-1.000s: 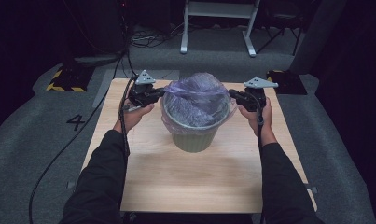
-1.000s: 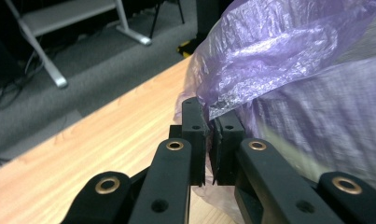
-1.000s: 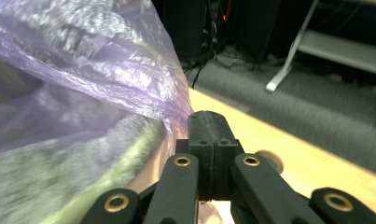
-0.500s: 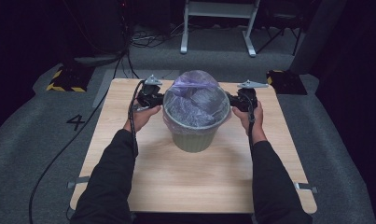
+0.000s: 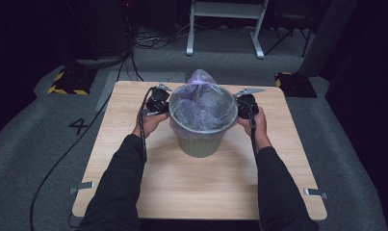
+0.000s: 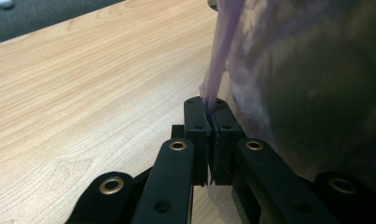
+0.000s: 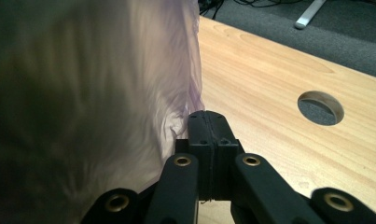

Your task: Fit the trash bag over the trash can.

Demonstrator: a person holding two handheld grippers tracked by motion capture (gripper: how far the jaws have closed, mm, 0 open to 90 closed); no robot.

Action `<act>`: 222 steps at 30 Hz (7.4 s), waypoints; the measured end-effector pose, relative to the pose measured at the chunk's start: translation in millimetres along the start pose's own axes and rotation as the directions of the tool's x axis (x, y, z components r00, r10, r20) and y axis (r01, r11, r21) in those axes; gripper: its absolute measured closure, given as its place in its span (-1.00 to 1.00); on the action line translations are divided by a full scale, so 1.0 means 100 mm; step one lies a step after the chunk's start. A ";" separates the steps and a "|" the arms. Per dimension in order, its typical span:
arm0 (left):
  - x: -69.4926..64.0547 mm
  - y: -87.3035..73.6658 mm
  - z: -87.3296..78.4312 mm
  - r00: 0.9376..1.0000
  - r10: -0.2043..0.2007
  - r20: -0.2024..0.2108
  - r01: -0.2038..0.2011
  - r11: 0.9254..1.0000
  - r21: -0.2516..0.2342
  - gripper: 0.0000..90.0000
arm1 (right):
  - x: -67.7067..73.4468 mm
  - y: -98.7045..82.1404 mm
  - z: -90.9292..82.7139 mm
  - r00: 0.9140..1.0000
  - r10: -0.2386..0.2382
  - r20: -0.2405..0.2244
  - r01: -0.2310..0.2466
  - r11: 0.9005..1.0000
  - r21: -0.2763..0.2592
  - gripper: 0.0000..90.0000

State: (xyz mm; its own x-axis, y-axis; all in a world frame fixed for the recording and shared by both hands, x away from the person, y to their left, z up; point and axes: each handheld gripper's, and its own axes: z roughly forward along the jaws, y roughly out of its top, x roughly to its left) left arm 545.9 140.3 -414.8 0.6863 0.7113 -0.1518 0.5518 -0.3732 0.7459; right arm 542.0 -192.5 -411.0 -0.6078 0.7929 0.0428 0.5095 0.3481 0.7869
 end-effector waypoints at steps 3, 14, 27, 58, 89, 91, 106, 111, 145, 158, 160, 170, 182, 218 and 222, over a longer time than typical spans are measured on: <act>-0.01 -0.11 0.02 1.000 -0.002 0.014 0.002 1.000 0.007 0.93 | -0.02 -0.08 0.00 1.000 0.016 -0.014 -0.016 1.000 0.006 1.00; -0.02 -0.44 -0.17 0.999 0.036 -0.015 -0.037 0.999 -0.024 0.69 | -0.13 -0.34 -0.17 0.998 0.045 -0.049 -0.049 0.996 -0.070 0.91; -0.05 -0.68 -0.88 0.994 0.061 -0.085 -0.077 0.978 -0.195 -0.19 | -0.29 -0.48 -0.74 1.000 0.005 0.008 -0.003 0.987 -0.158 0.10; -0.79 -0.58 -0.84 0.929 0.370 -0.010 -0.367 0.916 -0.160 0.95 | 0.58 -0.54 -0.95 0.910 -0.415 0.014 0.407 0.885 -0.224 0.97; -0.62 -0.96 -0.27 0.956 0.292 0.009 -0.292 0.956 -0.014 0.95 | 0.48 -0.91 -0.39 0.949 -0.300 -0.096 0.300 0.954 -0.023 1.00; -0.60 -0.97 -0.27 0.959 0.283 0.005 -0.283 0.959 -0.017 0.93 | 0.48 -0.92 -0.38 0.950 -0.297 -0.097 0.297 0.955 -0.021 1.00; -0.74 -1.14 -0.62 0.951 0.310 -0.016 -0.310 0.949 -0.061 -0.09 | 0.43 -0.99 -0.44 0.959 -0.264 -0.099 0.262 0.964 -0.034 0.34; -0.78 -1.28 -0.81 0.962 0.271 -0.021 -0.271 0.958 -0.094 -0.43 | 0.36 -1.03 -0.58 0.971 -0.214 -0.106 0.209 0.976 -0.057 -0.04; -0.76 -2.00 -0.84 0.986 0.168 -0.016 -0.166 0.983 0.074 -0.63 | 0.41 -0.80 -1.35 0.978 -0.207 0.003 0.199 0.937 -0.287 -0.57; -0.72 -2.07 -0.83 0.986 0.166 -0.030 -0.164 0.984 0.076 -0.72 | 0.48 -0.51 -1.41 0.978 -0.207 0.039 0.208 0.920 -0.332 -0.60; -0.72 -2.06 -0.82 0.986 0.165 -0.031 -0.162 0.984 0.077 -0.73 | 0.48 -0.44 -1.42 0.976 -0.214 0.045 0.216 0.915 -0.340 -0.60; -0.71 -2.05 -0.81 0.985 0.169 -0.020 -0.167 0.983 0.080 -0.77 | 0.51 -0.17 -1.42 0.972 -0.227 0.054 0.231 0.912 -0.339 -0.59; -0.70 -2.05 -0.81 0.984 0.176 -0.016 -0.174 0.981 0.082 -0.78 | 0.56 0.03 -1.32 0.972 -0.232 0.043 0.233 0.915 -0.330 -0.57; -0.70 -2.05 -0.80 0.984 0.180 -0.008 -0.179 0.980 0.082 -0.78 | 0.76 0.57 -0.65 0.958 -0.282 -0.049 0.271 0.948 -0.168 -0.60; -0.70 -2.05 -0.80 0.984 0.180 -0.007 -0.179 0.980 0.082 -0.78 | 0.77 0.61 -0.59 0.958 -0.277 -0.067 0.266 0.953 -0.145 -0.59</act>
State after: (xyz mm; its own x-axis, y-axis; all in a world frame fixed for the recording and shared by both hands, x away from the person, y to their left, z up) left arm 346.9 214.8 -504.7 0.7711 0.6366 -0.0100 0.4567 -0.5422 0.7053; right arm 489.7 -139.7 -323.4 -0.7646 0.6300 -0.1359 0.2358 0.4697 0.8508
